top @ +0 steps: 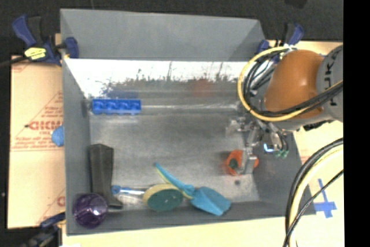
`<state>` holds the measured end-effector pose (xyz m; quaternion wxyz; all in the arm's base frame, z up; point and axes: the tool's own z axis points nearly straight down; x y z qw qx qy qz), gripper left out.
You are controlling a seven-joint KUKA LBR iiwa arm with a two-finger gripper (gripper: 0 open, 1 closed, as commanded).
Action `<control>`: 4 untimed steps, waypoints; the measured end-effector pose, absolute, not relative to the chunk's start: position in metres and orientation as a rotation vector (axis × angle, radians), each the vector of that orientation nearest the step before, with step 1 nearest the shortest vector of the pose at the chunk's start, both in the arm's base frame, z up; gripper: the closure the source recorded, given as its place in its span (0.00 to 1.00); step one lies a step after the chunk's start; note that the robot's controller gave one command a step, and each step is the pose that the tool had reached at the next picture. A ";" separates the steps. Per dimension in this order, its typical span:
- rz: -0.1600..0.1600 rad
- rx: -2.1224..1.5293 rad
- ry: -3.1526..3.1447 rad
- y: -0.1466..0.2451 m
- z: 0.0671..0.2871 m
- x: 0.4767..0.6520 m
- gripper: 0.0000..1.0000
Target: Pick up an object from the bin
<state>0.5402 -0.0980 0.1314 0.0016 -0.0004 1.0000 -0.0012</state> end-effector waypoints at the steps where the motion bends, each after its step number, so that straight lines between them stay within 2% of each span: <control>1: -0.004 0.476 3.102 -0.155 0.070 0.540 0.00; 2: -0.006 0.199 3.124 -0.157 0.136 0.553 0.00; 3: -0.004 0.416 3.109 -0.142 0.100 0.536 0.00; 4: 0.002 0.571 3.080 -0.157 0.070 0.547 0.00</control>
Offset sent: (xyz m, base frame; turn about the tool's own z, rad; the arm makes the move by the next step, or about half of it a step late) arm 0.0111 -0.0575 0.0028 0.1271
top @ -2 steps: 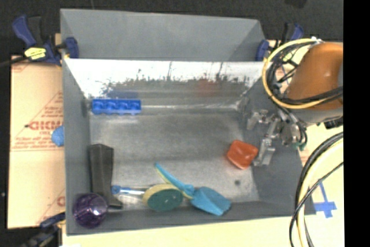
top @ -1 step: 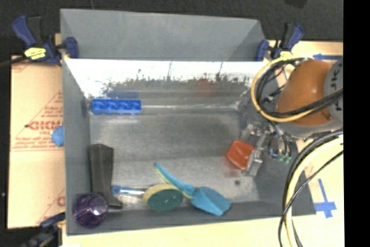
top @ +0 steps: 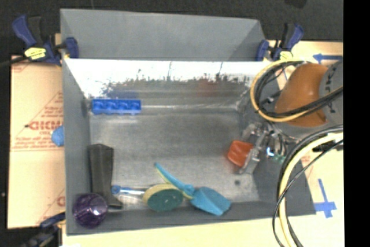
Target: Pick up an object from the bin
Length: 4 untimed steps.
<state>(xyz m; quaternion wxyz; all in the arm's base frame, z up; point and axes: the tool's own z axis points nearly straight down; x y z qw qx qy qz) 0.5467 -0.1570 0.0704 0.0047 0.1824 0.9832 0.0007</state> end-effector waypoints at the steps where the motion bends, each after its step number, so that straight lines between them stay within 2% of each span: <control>1: 0.004 0.871 3.006 -0.150 0.071 0.548 1.00; 3: 0.001 0.867 3.007 -0.151 0.080 0.547 1.00; 4: 0.003 0.862 3.005 -0.151 0.098 0.548 1.00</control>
Offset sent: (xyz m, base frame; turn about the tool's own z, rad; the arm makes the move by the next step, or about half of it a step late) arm 0.0000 0.0000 0.0000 0.0000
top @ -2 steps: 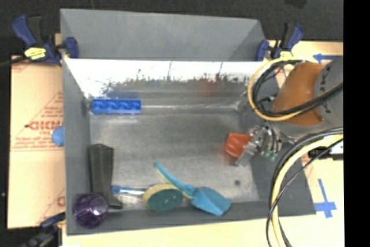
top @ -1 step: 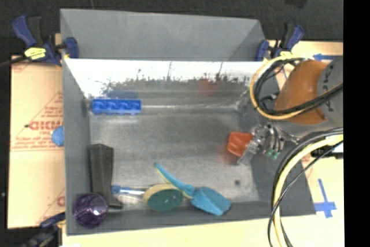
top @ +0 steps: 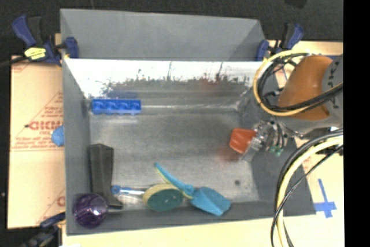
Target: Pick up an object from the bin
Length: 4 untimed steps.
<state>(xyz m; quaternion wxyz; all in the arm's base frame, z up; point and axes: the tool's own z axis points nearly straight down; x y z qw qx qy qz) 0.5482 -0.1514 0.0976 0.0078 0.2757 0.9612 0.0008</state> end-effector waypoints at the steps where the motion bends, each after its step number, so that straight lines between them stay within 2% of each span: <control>1: 0.003 0.860 3.004 -0.152 0.107 0.549 1.00; 4: 0.003 0.853 3.001 -0.152 0.145 0.549 1.00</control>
Offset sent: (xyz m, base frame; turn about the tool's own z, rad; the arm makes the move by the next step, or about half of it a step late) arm 0.0002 -0.0002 0.0430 -0.0008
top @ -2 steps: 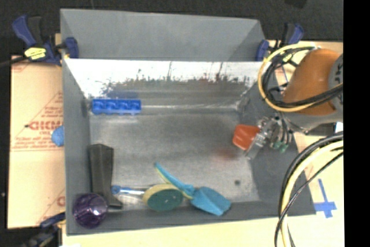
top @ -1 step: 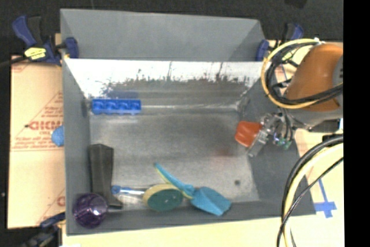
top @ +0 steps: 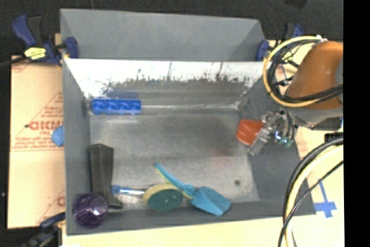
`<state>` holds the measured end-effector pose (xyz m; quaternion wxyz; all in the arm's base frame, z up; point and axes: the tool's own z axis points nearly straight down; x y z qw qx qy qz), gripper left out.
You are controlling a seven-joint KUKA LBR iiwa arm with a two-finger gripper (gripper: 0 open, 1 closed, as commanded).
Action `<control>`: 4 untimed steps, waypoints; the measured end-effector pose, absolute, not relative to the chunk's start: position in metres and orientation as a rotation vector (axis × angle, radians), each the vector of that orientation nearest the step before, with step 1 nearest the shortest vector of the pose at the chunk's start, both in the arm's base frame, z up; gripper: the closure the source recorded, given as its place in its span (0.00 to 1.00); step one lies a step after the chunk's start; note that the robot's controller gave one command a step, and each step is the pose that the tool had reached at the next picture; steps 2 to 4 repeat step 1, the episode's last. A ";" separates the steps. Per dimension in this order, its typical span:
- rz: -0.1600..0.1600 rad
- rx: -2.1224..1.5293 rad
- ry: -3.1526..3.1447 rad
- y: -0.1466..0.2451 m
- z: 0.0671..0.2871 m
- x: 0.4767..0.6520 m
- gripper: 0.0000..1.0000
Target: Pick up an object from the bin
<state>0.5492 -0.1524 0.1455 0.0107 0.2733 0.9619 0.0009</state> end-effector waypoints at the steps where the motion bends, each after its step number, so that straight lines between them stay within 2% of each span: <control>1: 0.003 0.850 3.006 -0.152 0.160 0.548 1.00; 4: 0.003 0.850 3.006 -0.152 0.160 0.548 1.00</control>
Offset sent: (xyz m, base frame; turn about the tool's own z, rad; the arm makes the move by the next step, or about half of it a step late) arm -0.0008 0.0000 0.0407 -0.0015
